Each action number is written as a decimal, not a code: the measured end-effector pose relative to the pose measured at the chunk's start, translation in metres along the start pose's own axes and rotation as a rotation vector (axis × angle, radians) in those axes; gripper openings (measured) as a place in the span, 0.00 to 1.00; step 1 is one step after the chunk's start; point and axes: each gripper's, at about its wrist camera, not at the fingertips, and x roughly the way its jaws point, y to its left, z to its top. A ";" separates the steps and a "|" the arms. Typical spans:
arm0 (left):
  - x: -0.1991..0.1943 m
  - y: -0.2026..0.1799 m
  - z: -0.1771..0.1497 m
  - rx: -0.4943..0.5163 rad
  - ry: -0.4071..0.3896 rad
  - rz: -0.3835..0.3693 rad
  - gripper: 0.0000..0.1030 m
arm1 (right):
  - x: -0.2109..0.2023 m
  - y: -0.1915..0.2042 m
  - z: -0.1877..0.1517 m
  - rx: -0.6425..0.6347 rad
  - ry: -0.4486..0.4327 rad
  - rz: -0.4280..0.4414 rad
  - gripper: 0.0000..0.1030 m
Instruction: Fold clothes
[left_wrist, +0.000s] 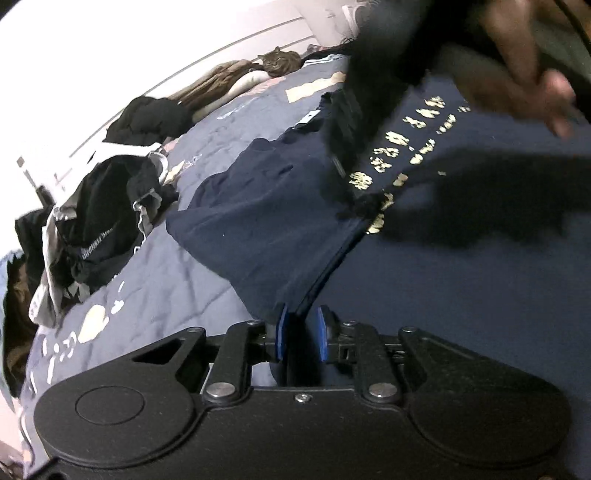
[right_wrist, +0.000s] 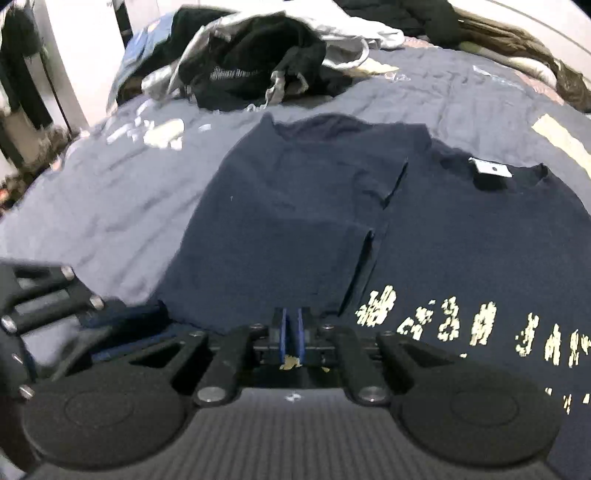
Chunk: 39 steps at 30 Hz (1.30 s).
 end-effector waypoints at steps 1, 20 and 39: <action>0.000 0.001 -0.001 -0.001 0.000 0.000 0.18 | 0.003 -0.005 0.006 0.002 -0.001 -0.007 0.06; 0.001 0.001 -0.003 0.004 -0.004 0.003 0.22 | 0.052 -0.064 0.084 0.053 -0.004 -0.083 0.11; 0.003 0.000 -0.004 0.011 -0.002 0.008 0.24 | 0.020 -0.090 0.091 0.210 -0.100 -0.021 0.07</action>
